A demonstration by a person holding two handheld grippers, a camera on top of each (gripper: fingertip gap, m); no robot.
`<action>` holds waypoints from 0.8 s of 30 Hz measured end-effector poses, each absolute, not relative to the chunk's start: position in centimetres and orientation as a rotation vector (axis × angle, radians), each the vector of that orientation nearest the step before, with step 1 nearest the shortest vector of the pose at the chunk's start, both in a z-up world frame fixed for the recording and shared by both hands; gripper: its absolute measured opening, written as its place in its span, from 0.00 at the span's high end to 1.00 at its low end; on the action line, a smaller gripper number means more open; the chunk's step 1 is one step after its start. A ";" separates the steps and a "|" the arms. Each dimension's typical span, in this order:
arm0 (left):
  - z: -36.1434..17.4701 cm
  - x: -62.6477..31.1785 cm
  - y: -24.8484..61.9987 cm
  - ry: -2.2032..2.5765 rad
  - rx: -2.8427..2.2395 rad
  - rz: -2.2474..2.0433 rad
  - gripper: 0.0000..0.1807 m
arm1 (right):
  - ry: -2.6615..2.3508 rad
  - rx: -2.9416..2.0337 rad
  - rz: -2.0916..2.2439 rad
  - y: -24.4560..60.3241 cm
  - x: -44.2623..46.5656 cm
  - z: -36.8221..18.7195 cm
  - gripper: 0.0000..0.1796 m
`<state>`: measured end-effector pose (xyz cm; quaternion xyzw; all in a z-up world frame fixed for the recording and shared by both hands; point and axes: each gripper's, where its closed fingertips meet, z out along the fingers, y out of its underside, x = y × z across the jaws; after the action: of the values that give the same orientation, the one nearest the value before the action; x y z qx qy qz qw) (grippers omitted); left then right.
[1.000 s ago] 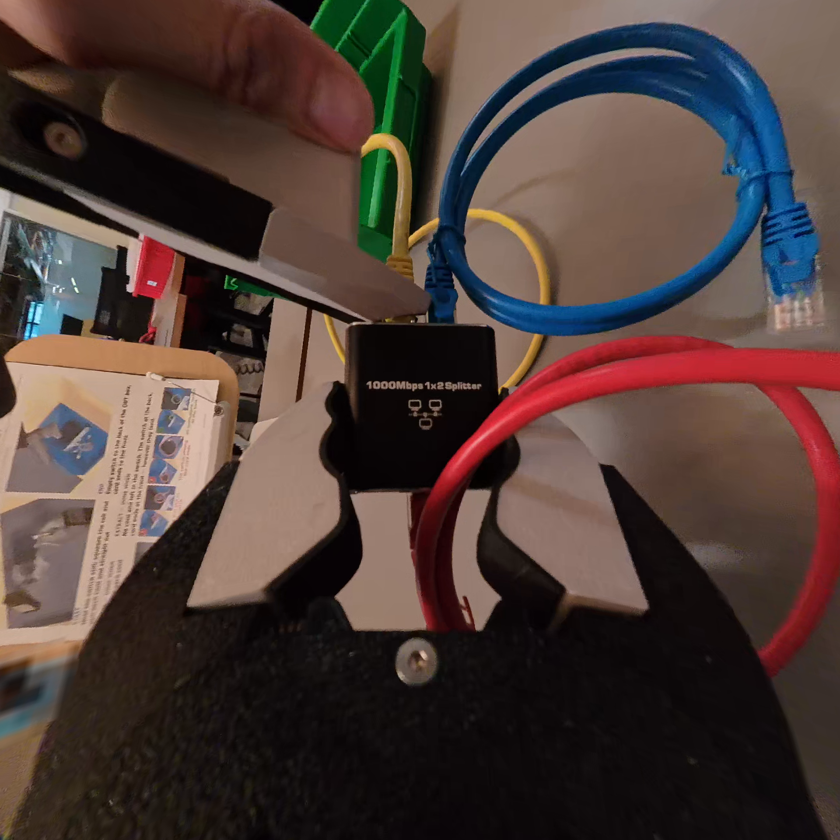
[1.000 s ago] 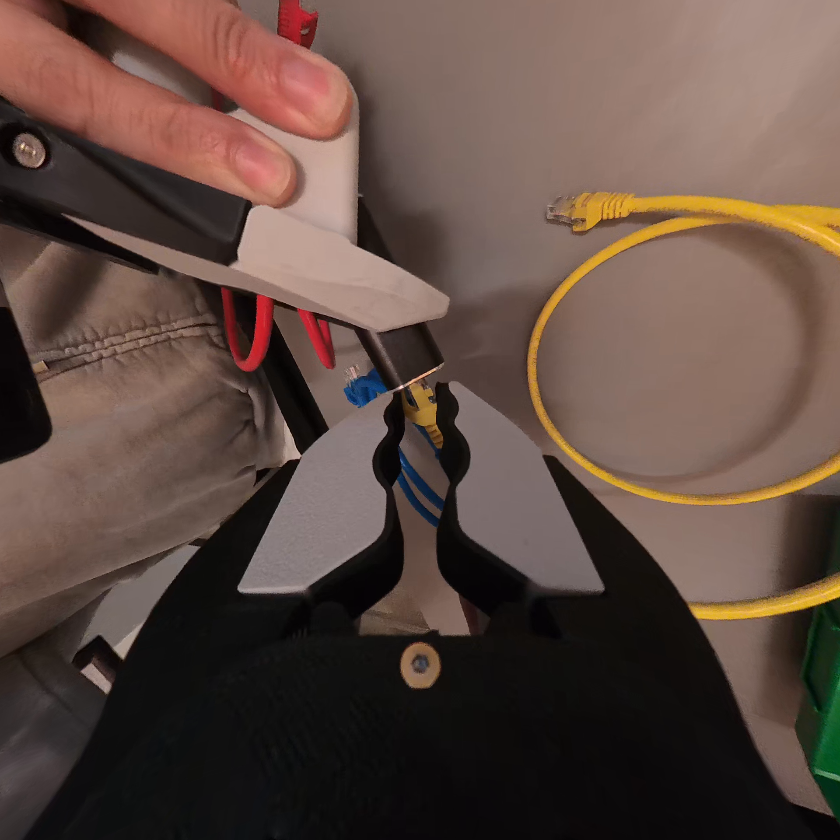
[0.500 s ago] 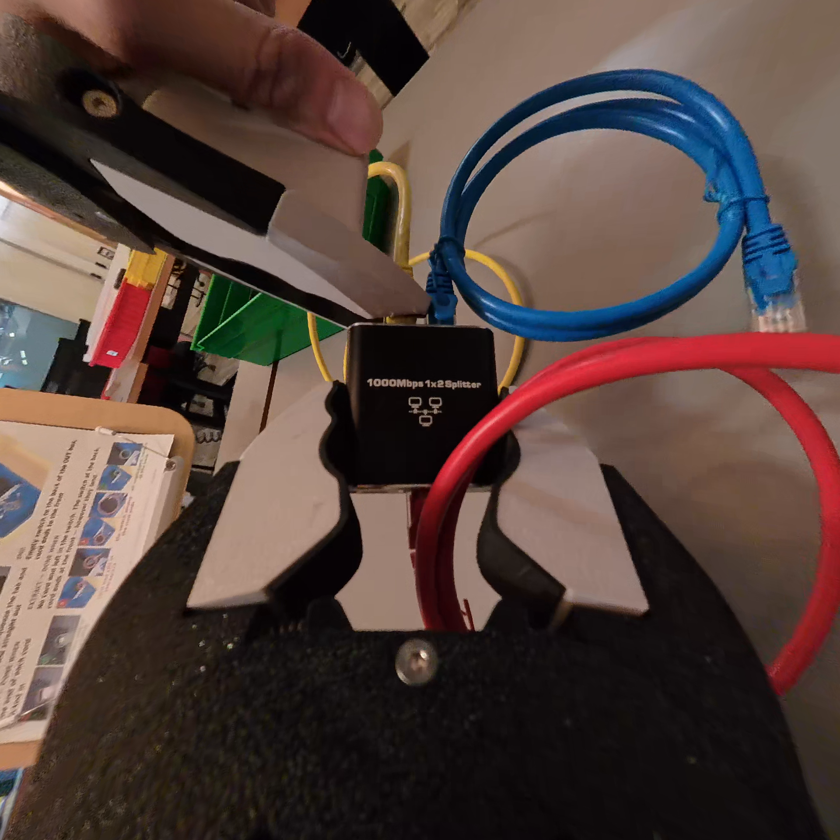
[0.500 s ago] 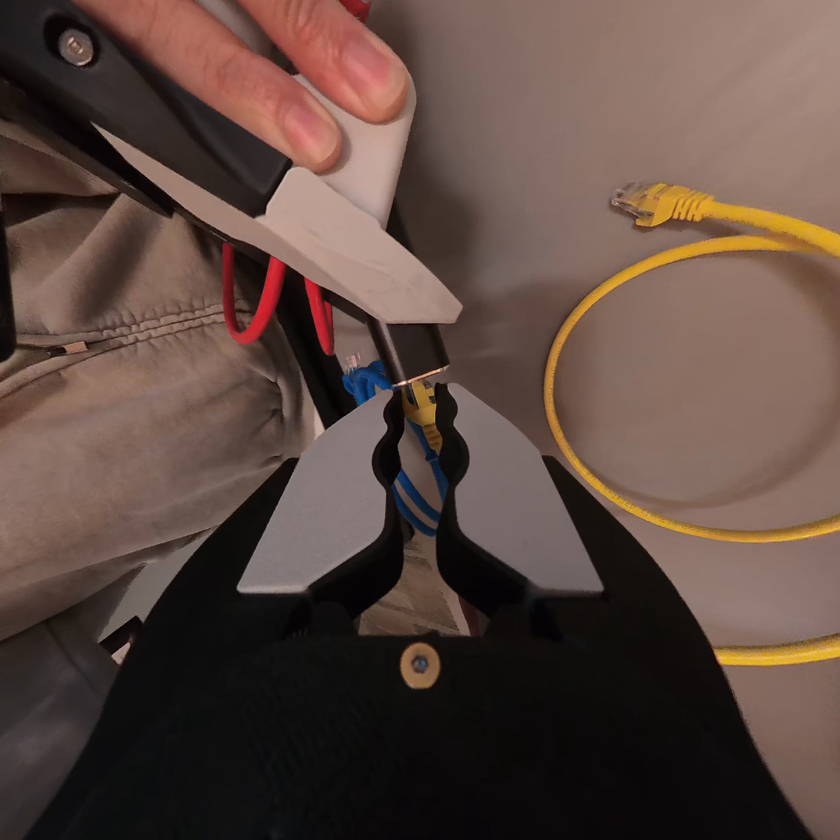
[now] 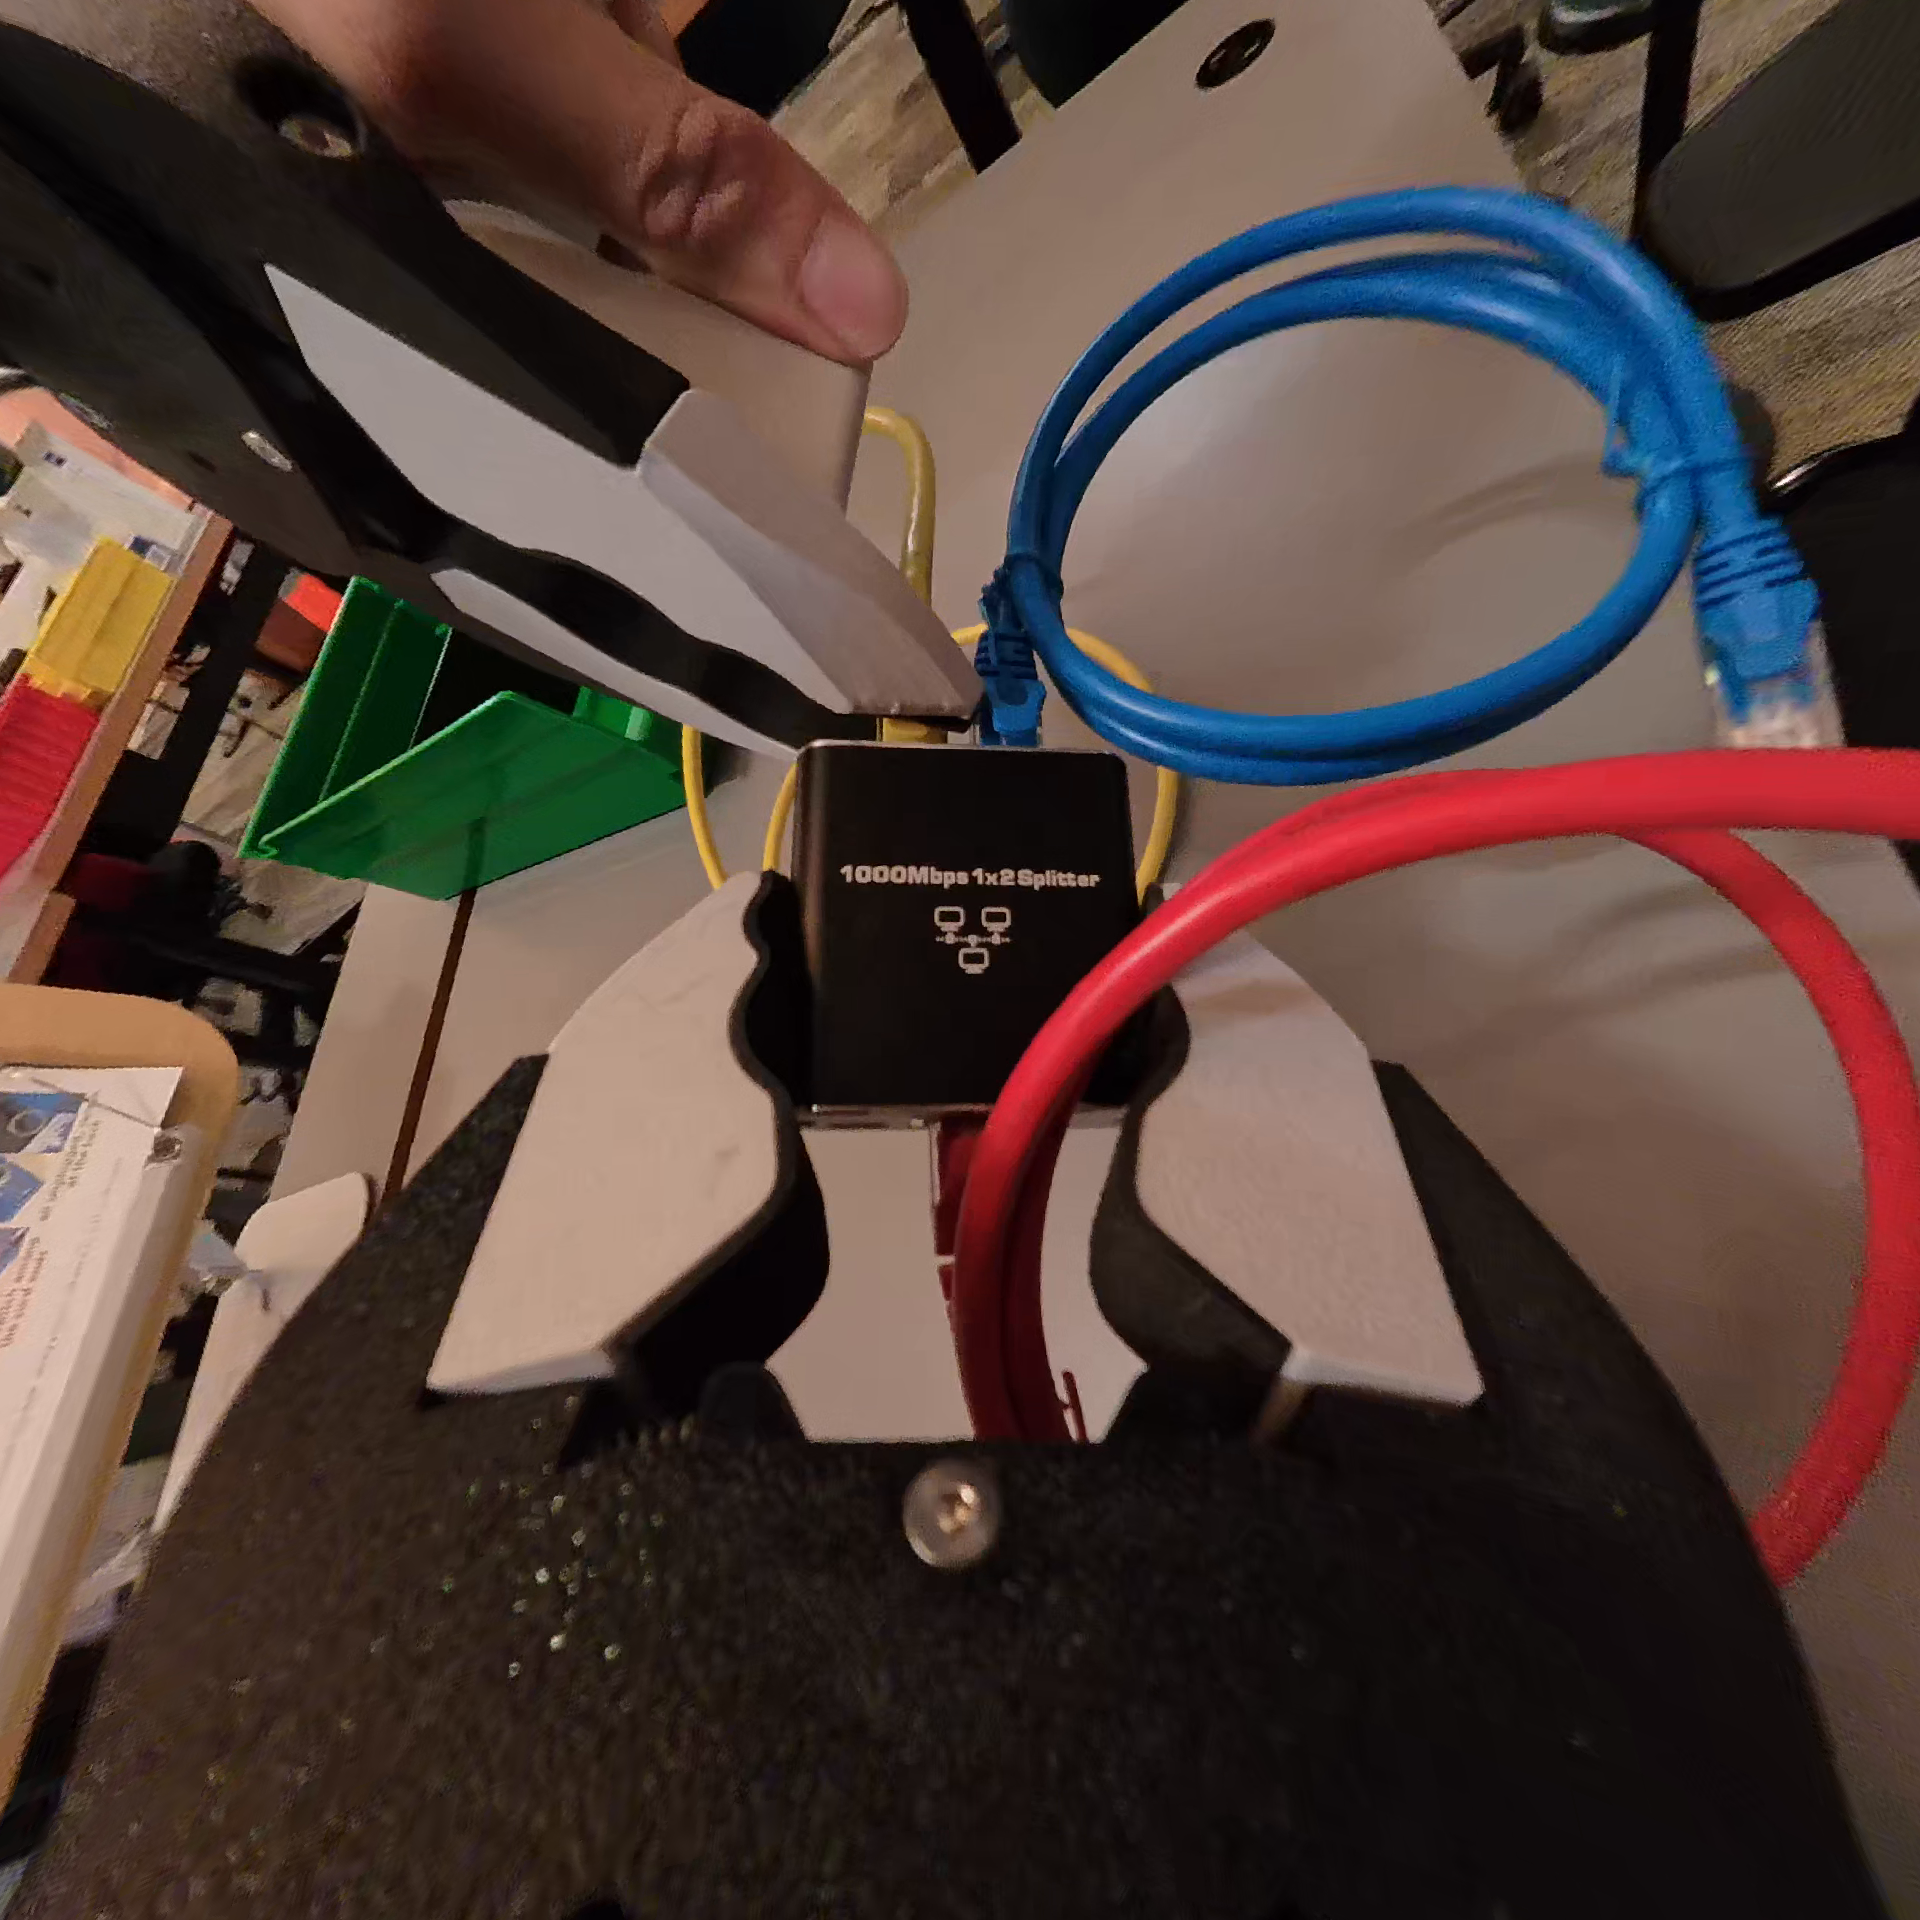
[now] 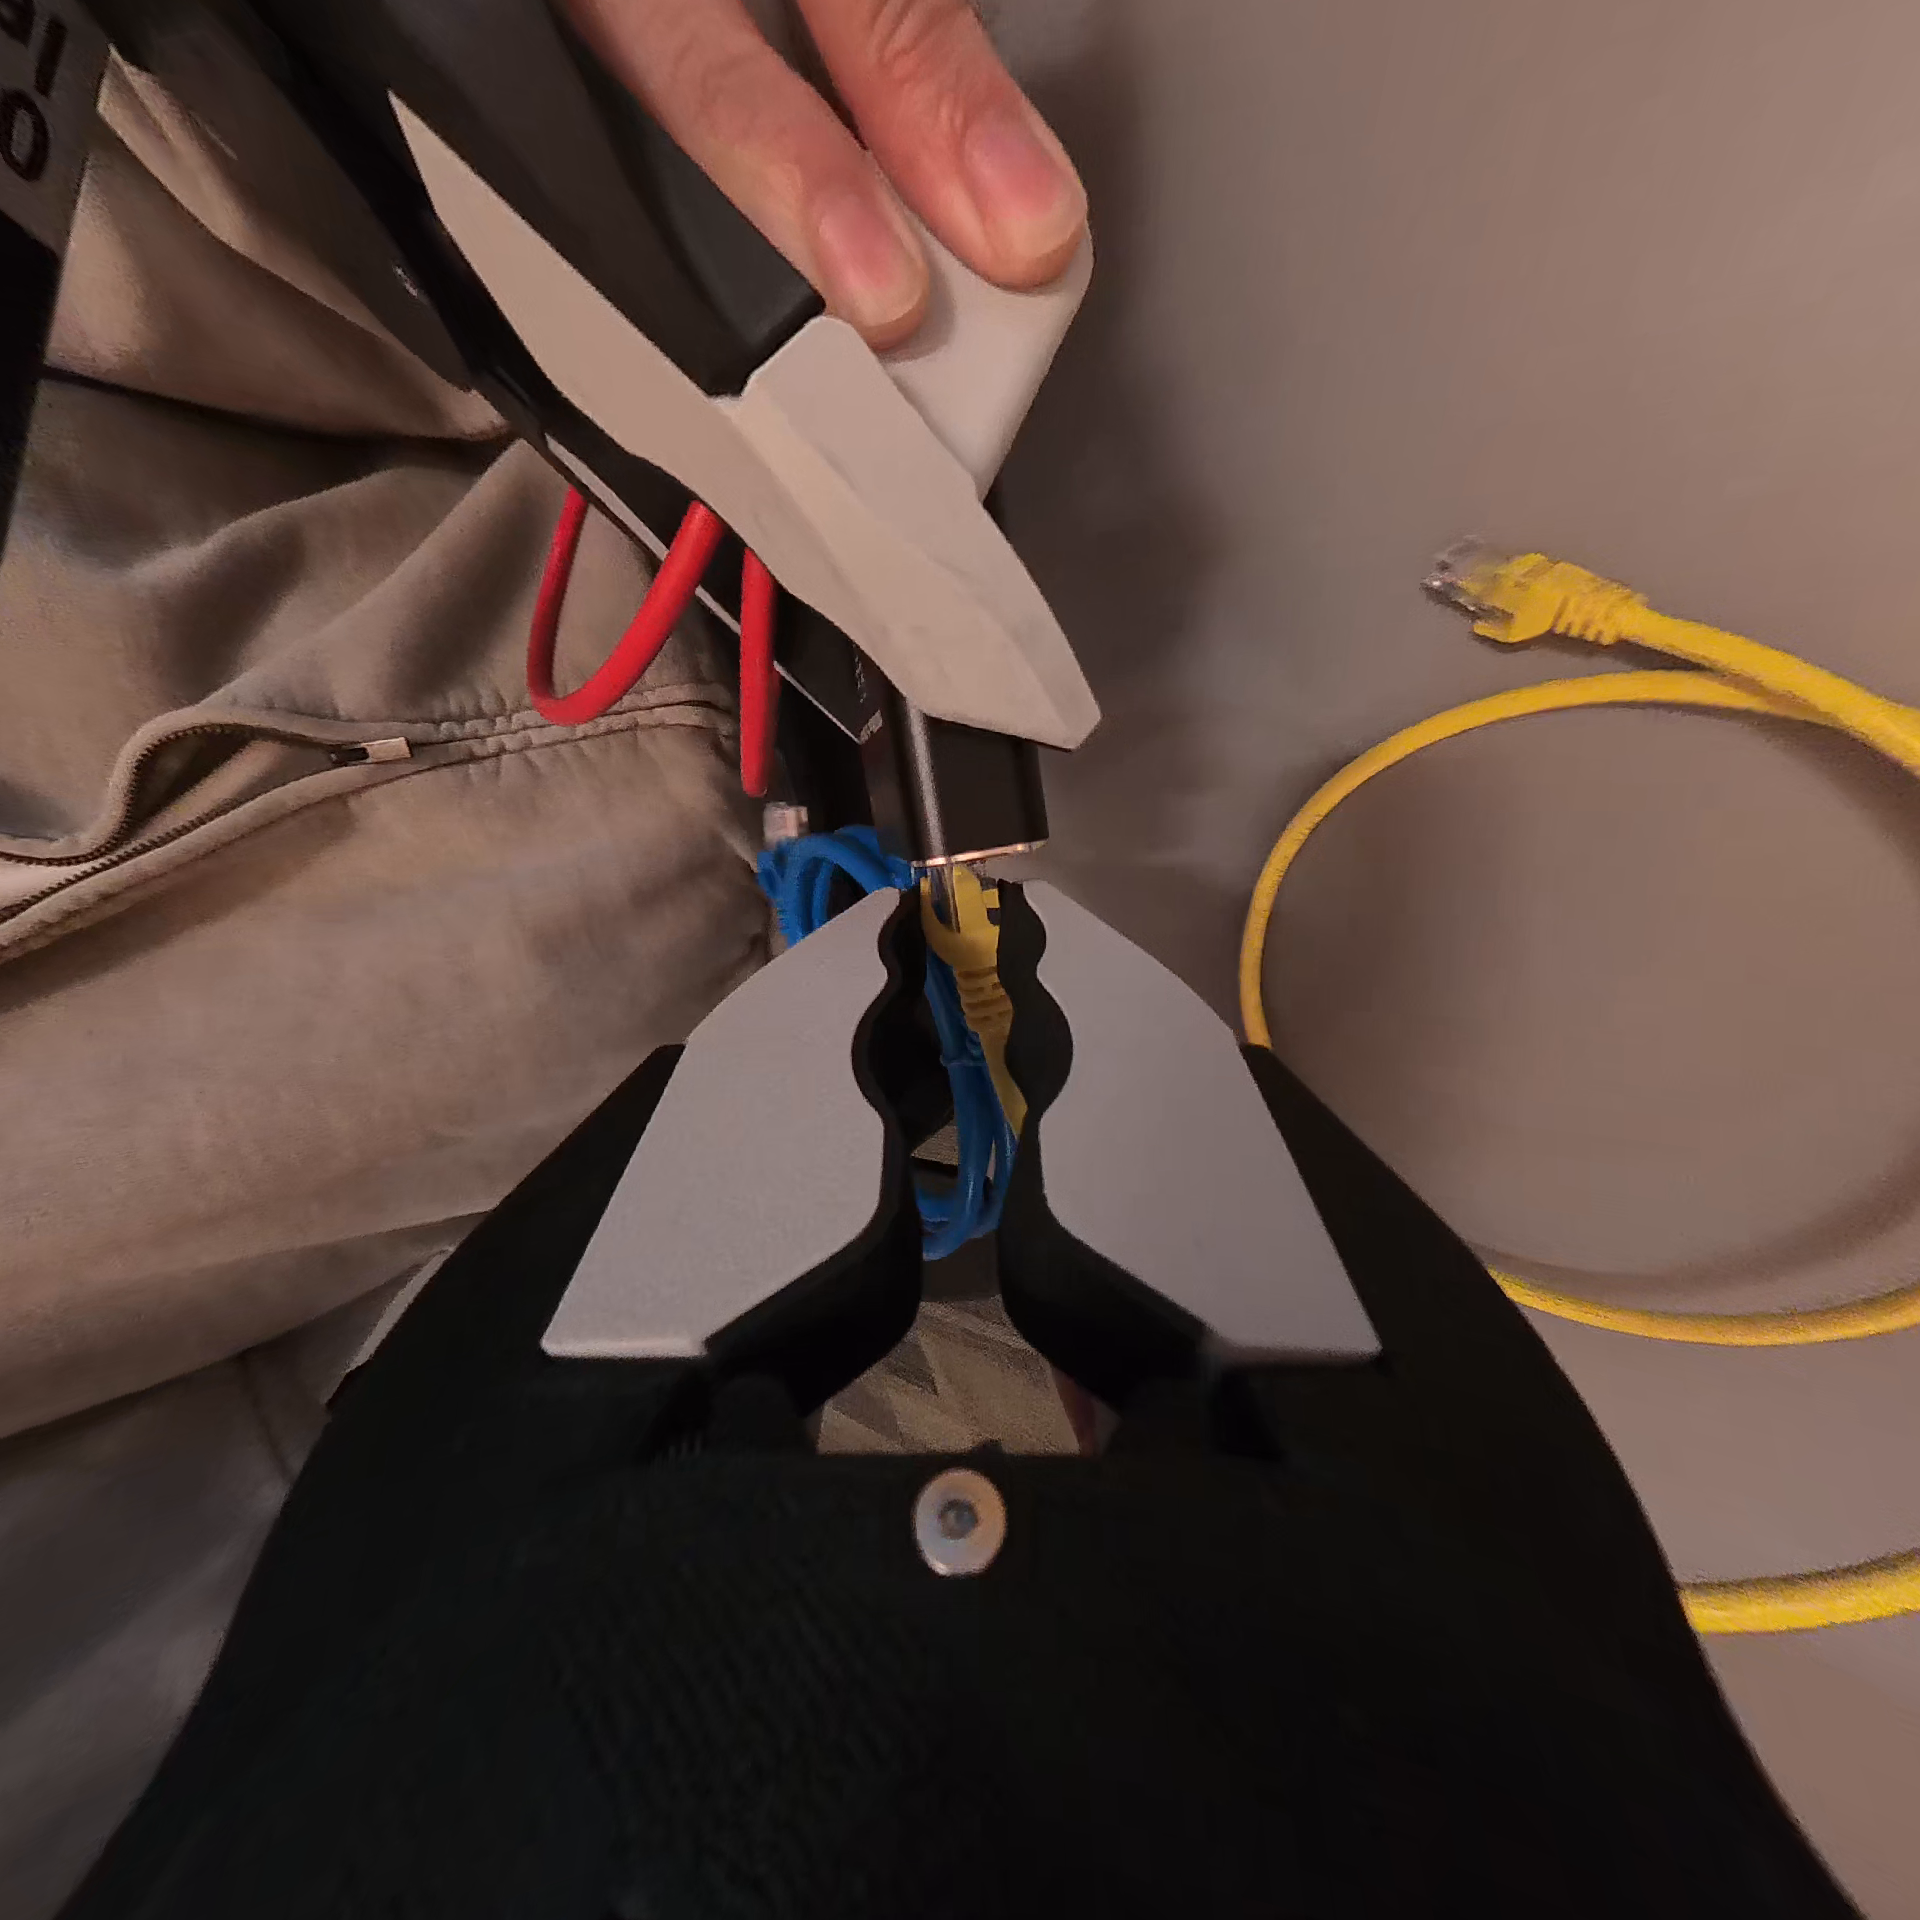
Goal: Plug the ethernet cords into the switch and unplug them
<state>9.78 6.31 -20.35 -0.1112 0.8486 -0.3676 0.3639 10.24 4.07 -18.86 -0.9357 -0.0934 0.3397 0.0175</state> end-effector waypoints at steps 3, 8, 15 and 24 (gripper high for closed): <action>-20.8 10.3 6.7 2.178 -0.261 -0.800 0.65 | -0.213 -2.883 1.067 4.3 10.7 -19.4 0.92; -22.0 10.8 6.8 2.199 -0.166 -0.547 0.65 | -0.245 -2.941 0.994 3.8 11.3 -21.2 0.91; -22.2 11.0 6.6 2.200 -0.212 -0.607 0.65 | -0.194 -2.908 1.013 4.0 11.5 -21.3 0.92; -22.4 10.5 6.9 2.206 -0.207 -0.533 0.65 | -0.198 -2.904 1.048 4.0 11.0 -21.6 0.91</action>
<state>10.50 6.87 -22.35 -0.0827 0.8793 -0.2123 0.4181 10.98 4.03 -21.63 -0.9384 -0.0640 0.3387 0.0241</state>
